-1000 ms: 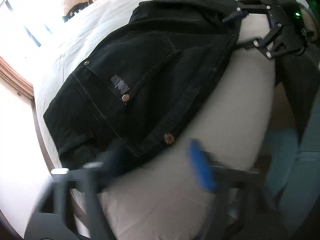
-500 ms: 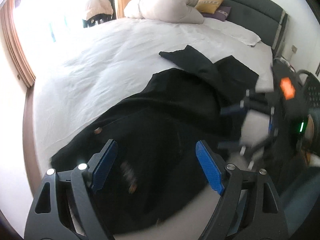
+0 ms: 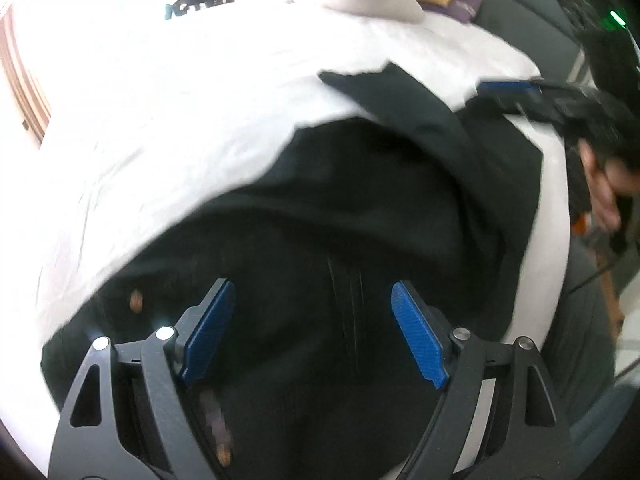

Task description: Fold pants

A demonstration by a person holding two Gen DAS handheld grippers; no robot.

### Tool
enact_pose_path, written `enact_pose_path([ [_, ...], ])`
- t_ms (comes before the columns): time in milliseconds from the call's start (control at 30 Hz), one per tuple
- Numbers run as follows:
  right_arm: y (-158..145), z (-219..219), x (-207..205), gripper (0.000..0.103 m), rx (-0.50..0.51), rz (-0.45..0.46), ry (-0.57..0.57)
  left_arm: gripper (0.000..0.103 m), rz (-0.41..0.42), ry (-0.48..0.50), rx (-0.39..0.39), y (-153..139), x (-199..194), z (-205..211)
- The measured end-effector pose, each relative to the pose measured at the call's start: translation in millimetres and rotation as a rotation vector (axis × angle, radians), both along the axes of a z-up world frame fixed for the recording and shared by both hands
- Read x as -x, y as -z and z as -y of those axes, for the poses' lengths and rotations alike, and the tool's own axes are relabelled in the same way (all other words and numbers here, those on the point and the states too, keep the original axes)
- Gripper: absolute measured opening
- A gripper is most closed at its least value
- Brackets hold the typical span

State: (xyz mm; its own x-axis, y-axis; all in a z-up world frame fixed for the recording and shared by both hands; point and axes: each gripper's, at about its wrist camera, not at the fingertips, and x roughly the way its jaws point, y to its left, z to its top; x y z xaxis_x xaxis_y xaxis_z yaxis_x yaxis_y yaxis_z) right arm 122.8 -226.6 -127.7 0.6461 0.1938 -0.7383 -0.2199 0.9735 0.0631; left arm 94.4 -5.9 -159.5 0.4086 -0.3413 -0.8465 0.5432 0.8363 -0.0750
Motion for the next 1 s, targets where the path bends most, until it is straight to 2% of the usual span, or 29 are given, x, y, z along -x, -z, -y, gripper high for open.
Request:
enact_pose_path([
  [67,-9.0,10.3,-38.7,0.067,0.033,0.019,0.04,0.08,-0.001,-0.015,0.011,2.4,-16.5,8.5],
  [133,-6.8,14.7,-82.3,0.066,0.069,-0.015,0.083,0.08,-0.014,-0.009,-0.005,12.2,-30.0,22.6],
  [267,15.0,7.8,-140.0,0.065,0.159,-0.083,0.1,0.08,-0.059,-0.018,-0.055,48.6,-40.4,29.6],
  [333,31.0,2.2,-164.9,0.065,0.2,-0.128,0.099,0.08,-0.033,-0.015,-0.044,53.0,-42.5,29.6],
  [433,51.3,6.3,-184.2,0.065,0.194,-0.177,0.096,0.08,-0.018,-0.01,-0.014,57.6,-39.3,16.5],
  [500,62.6,5.3,-193.1,0.065,0.224,-0.193,0.112,0.081,-0.019,-0.009,0.007,62.0,-36.5,12.4],
  [667,89.1,7.9,-212.8,0.065,0.249,-0.277,0.172,0.085,-0.003,0.0,0.01,65.6,-28.9,11.3],
  [733,97.3,7.1,-216.8,0.065,0.265,-0.309,0.174,0.086,0.001,0.004,0.012,66.2,-26.2,5.3],
  [833,98.5,6.5,-216.4,0.064,0.262,-0.306,0.18,0.087,0.002,0.004,0.013,72.7,-32.4,9.6],
  [900,97.1,7.4,-215.5,0.054,0.25,-0.311,0.182,0.087,0.004,0.004,0.011,72.9,-31.7,8.6],
  [967,96.1,8.5,-217.9,0.035,0.243,-0.32,0.188,0.087,0.005,0.004,0.009,68.2,-28.7,4.9],
  [1000,95.3,10.7,-217.5,0.03,0.237,-0.324,0.194,0.087,0.006,0.003,0.008,67.2,-28.2,6.0],
])
